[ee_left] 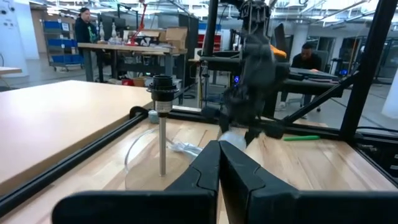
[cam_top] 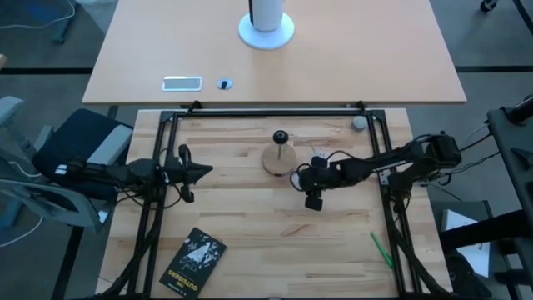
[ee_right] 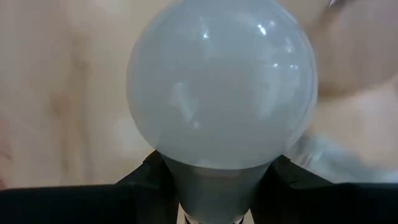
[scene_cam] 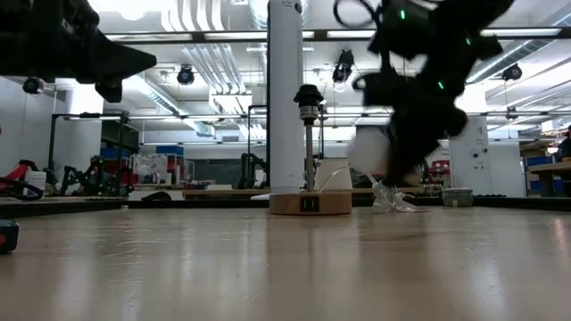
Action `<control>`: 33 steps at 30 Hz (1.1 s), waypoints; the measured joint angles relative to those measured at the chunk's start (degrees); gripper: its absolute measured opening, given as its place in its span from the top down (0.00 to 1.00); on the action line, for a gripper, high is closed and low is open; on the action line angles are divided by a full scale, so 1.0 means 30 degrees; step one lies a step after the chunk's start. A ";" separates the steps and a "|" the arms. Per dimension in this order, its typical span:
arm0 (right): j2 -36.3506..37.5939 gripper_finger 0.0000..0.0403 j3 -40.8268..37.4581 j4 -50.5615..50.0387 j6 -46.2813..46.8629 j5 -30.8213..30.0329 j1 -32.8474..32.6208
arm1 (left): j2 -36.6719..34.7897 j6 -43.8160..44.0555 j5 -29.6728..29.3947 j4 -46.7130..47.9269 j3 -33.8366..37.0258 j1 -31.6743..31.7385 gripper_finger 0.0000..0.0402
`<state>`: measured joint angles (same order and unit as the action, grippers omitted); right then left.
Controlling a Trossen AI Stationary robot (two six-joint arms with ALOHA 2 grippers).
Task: Screw lightbulb
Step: Remove the lightbulb from the lamp, then return to Home Position
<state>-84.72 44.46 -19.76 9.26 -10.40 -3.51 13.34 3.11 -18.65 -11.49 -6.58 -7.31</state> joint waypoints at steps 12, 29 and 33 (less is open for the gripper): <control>-0.2079 0.67 -0.1018 0.0128 0.0764 -0.0015 0.0007 | -0.0082 0.0299 0.0007 -0.0039 0.0076 0.0000 1.00; 0.1805 0.37 -0.0938 -0.0766 -0.0091 0.0215 -0.0029 | 0.0569 0.0175 0.0007 -0.0308 0.0076 0.0007 1.00; 0.4479 0.39 -0.0916 -0.1219 -0.0117 0.0219 -0.0079 | 0.1137 0.0153 0.0007 -0.0319 0.0076 0.0007 1.00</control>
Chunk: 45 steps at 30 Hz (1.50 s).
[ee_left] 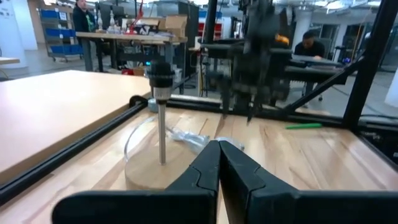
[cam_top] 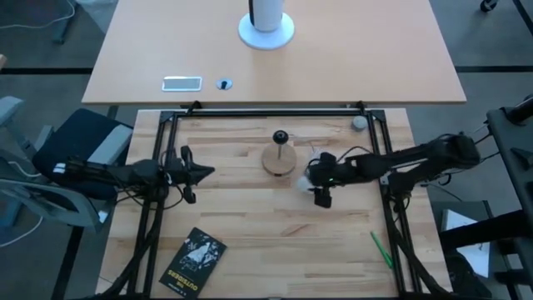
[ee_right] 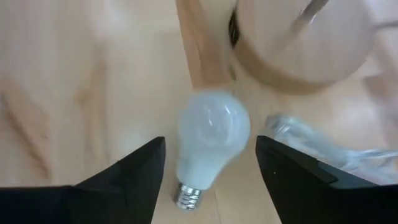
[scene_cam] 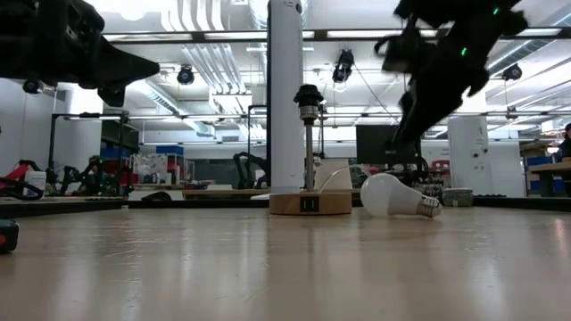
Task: Screw lightbulb
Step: Return to Home Position
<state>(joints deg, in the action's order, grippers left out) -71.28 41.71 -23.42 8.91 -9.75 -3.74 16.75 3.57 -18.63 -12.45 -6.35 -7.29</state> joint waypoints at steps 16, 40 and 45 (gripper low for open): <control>1.4833 0.52 -0.3439 0.1434 -0.1132 -0.0310 -0.6391 | 0.2780 -0.0007 0.0000 0.0027 0.0000 0.0000 1.00; 2.2925 0.72 -1.3257 1.0030 -0.8443 -0.2161 -0.9626 | 0.6817 -0.0015 0.0000 -0.0119 0.0000 -0.0003 1.00; 2.2798 0.76 -1.3478 0.9868 -0.5075 -0.2117 -0.9626 | 0.7561 -0.0015 0.0000 -0.0173 0.0000 -0.0001 1.00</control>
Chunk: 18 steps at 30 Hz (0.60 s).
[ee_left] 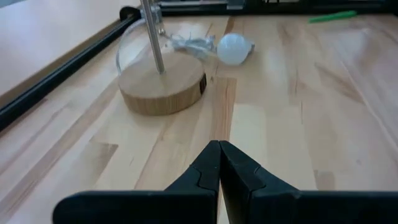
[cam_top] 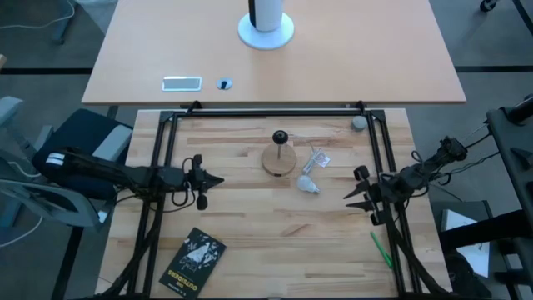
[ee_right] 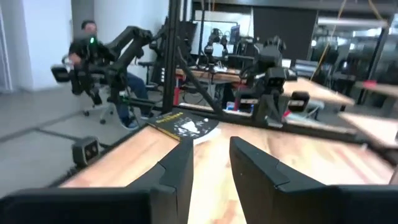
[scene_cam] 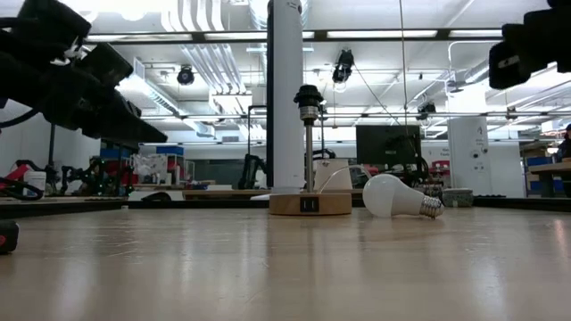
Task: Screw lightbulb
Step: Return to Home Position
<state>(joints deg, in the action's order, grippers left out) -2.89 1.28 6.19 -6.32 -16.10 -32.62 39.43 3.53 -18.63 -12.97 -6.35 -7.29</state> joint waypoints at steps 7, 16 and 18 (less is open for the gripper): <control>-0.0132 0.80 0.0000 -0.0123 0.3100 0.0013 0.0000 | 0.0892 0.0000 0.0000 0.0045 0.0000 -0.0001 1.00; -0.0170 0.82 0.0000 -0.0113 0.2591 0.0007 0.0000 | 0.1789 0.0001 0.0000 0.0020 0.0000 0.0001 1.00; -0.0177 0.81 0.0000 -0.0113 0.2576 0.0007 0.0000 | 0.1952 0.0000 0.0000 0.0063 0.0000 0.0001 1.00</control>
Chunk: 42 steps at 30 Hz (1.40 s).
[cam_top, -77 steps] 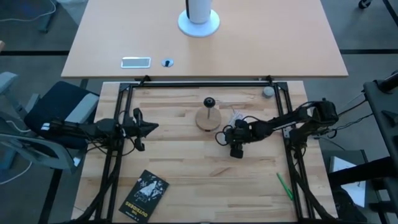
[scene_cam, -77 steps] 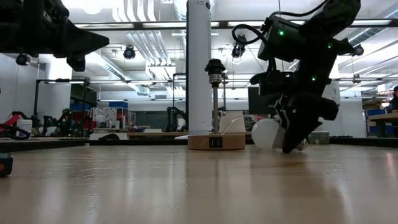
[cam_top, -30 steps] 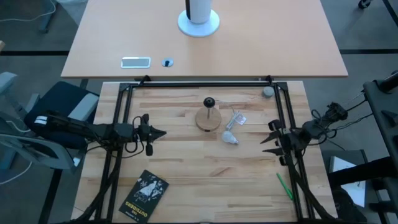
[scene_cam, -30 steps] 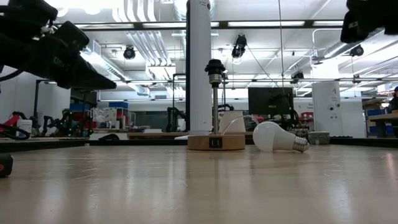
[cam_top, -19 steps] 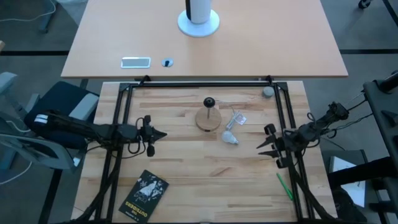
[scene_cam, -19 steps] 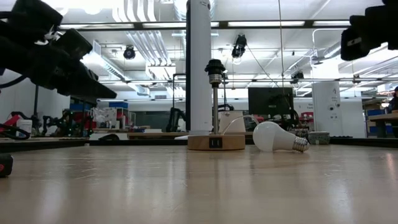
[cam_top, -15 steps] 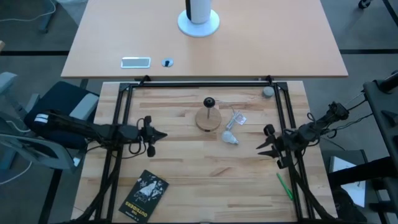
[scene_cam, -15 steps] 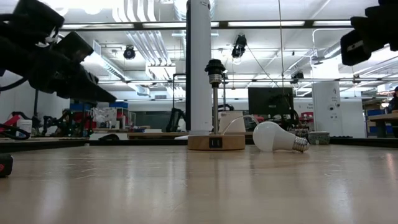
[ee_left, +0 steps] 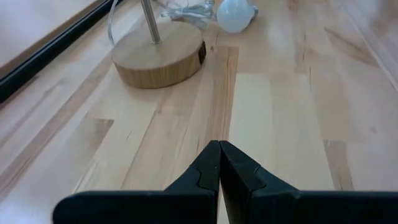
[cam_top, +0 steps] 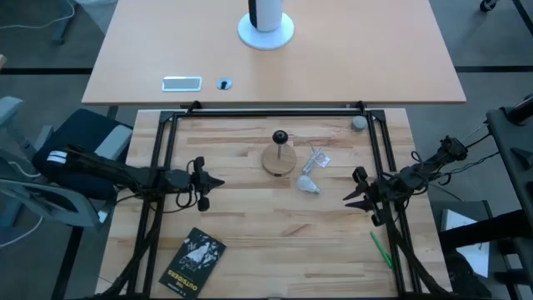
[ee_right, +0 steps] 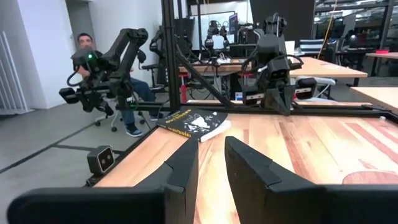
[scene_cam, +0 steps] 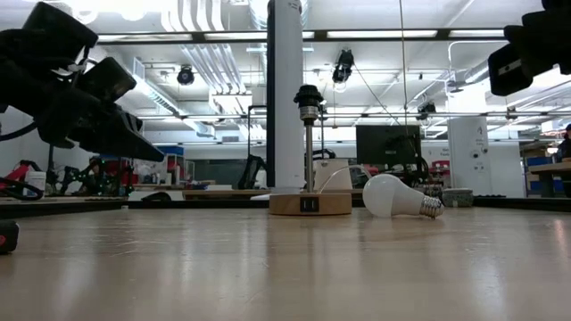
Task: Screw lightbulb
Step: Return to Home Position
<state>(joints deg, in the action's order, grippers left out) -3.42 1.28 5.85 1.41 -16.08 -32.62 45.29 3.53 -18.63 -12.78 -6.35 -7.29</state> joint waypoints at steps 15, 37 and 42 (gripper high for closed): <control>-0.0010 0.78 0.0000 0.0000 0.0007 -0.0004 0.0000 | 0.1075 0.0000 0.0000 -0.0021 0.0000 -0.0007 1.00; -0.0015 0.85 0.0015 0.0000 0.0005 -0.0007 0.0000 | 0.1198 0.0000 0.0000 -0.0028 0.0000 -0.0007 1.00; -0.0015 0.82 0.0015 0.0000 0.0007 -0.0007 0.0000 | 0.1198 0.0000 0.0000 -0.0025 0.0000 -0.0004 1.00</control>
<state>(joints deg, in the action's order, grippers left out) -3.46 1.32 5.85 1.43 -16.10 -32.62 48.88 3.53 -18.63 -12.85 -6.35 -7.30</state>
